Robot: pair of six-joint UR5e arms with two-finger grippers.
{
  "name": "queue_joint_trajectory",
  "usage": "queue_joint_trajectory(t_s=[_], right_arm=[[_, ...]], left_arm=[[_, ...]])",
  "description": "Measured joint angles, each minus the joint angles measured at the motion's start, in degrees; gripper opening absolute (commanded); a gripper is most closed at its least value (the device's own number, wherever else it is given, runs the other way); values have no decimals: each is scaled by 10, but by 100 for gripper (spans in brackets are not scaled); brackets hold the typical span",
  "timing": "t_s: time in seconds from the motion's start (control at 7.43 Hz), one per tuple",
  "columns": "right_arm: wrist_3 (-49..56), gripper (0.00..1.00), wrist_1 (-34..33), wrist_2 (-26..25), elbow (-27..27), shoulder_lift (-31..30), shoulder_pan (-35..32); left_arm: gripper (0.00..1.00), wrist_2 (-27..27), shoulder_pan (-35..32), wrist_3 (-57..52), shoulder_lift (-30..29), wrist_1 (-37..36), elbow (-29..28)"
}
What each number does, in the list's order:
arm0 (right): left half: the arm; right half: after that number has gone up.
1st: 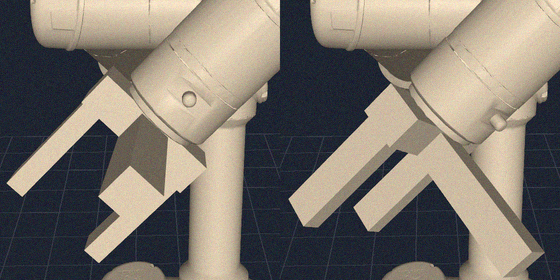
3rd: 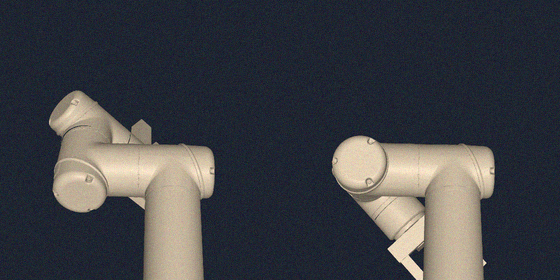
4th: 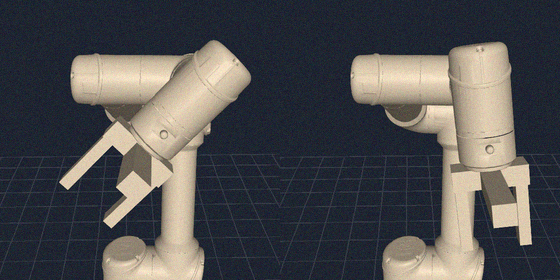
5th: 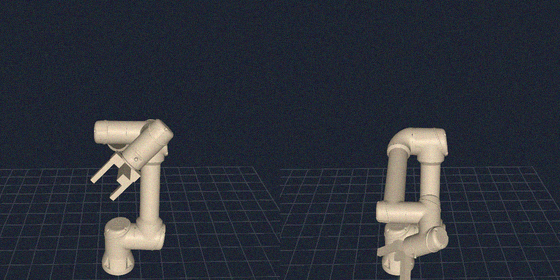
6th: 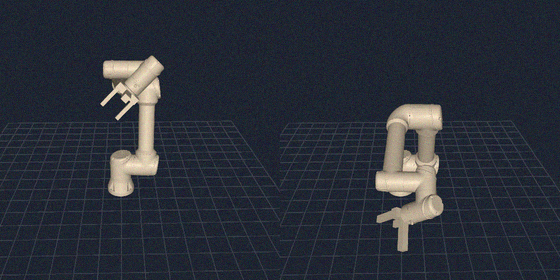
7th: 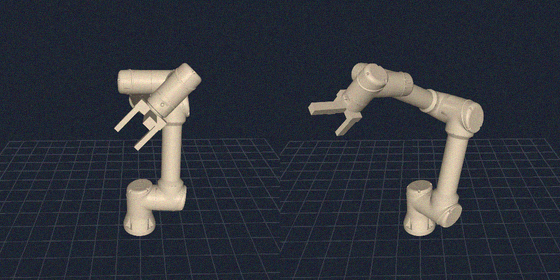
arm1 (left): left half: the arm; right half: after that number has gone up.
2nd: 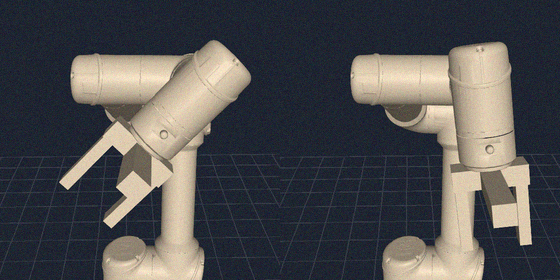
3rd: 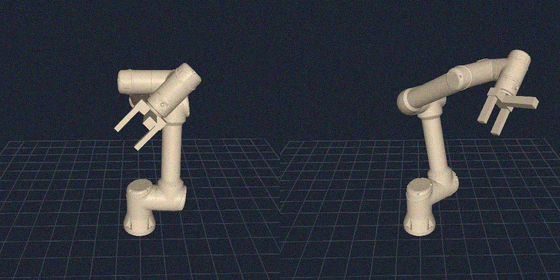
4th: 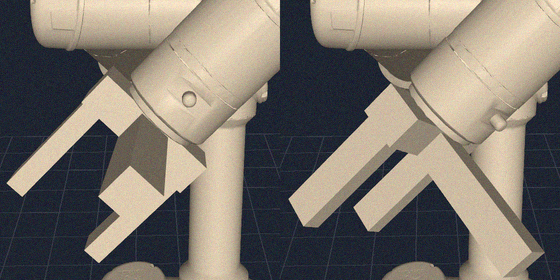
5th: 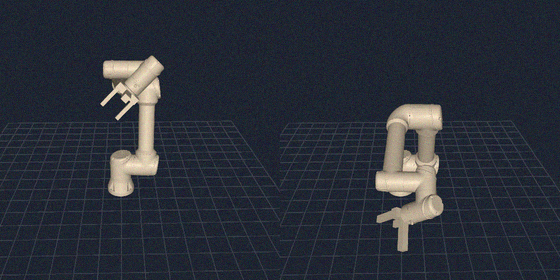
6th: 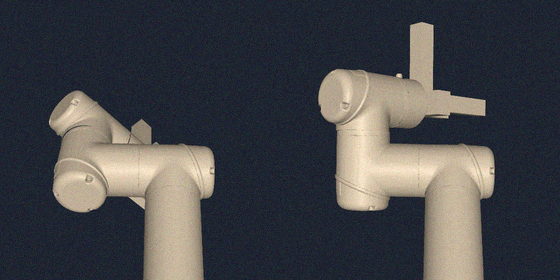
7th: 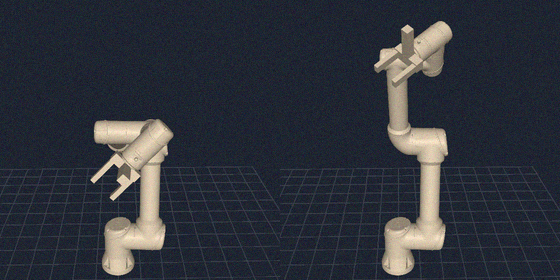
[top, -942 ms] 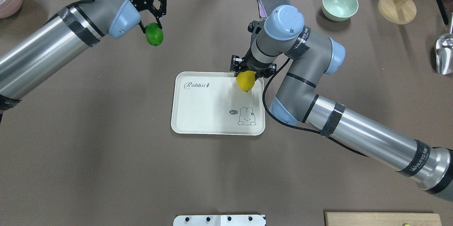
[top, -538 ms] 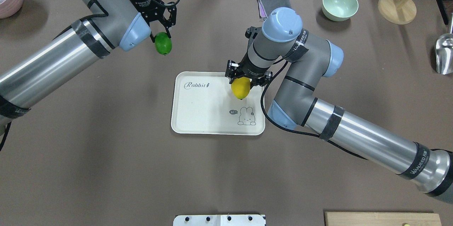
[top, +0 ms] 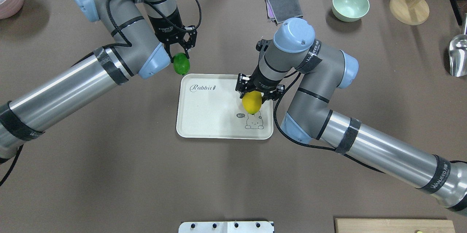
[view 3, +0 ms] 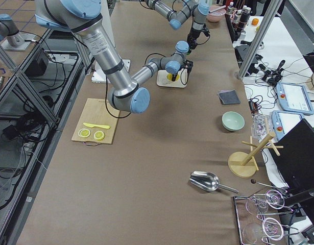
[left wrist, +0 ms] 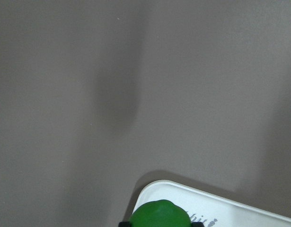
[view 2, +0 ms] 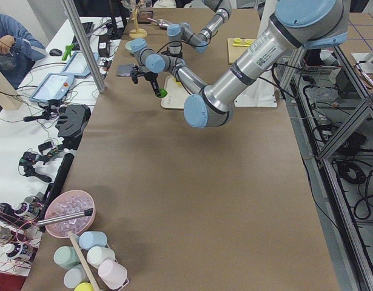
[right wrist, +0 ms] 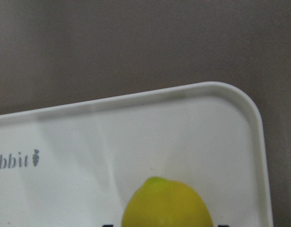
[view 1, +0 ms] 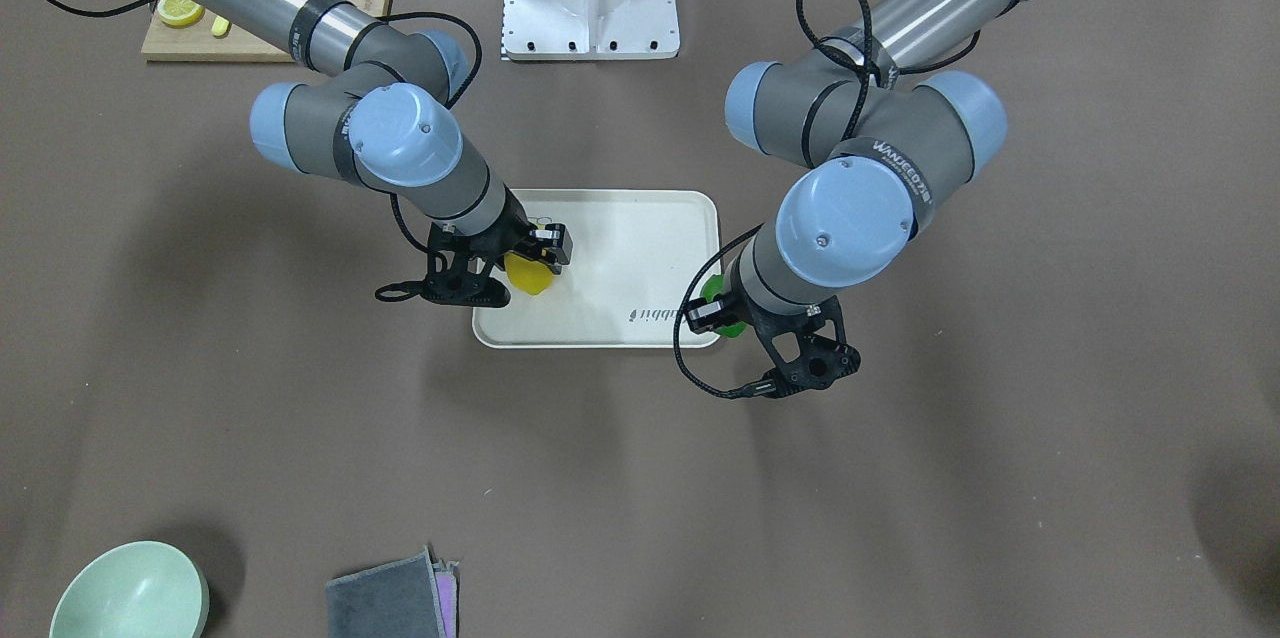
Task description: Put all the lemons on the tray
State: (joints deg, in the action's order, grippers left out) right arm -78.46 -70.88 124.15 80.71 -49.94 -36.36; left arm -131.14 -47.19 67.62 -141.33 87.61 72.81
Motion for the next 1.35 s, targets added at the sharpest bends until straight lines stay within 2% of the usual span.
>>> queue_joint_trajectory(t_s=[0.4, 0.54, 0.81, 0.94, 1.08, 1.21, 1.35], right_arm=[[0, 100, -25, 1, 20, 1, -12], [4, 100, -59, 3, 50, -8, -39], [56, 100, -148, 4, 147, -61, -123], [110, 100, -192, 5, 182, -87, -167], [170, 100, -240, 5, 207, -104, -203], [222, 100, -290, 2, 233, -119, -229], [274, 100, -328, -2, 259, -145, -256]], left_arm=[[0, 29, 33, 25, 12, 31, -1], [0, 35, 41, 46, 16, 48, -2], [0, 41, 53, 75, 17, 67, -2], [10, 47, 59, 83, 17, 69, -1], [77, 52, 64, 87, 17, 69, 0], [98, 54, 66, 90, 17, 70, 2], [98, 54, 68, 91, 17, 70, 2]])
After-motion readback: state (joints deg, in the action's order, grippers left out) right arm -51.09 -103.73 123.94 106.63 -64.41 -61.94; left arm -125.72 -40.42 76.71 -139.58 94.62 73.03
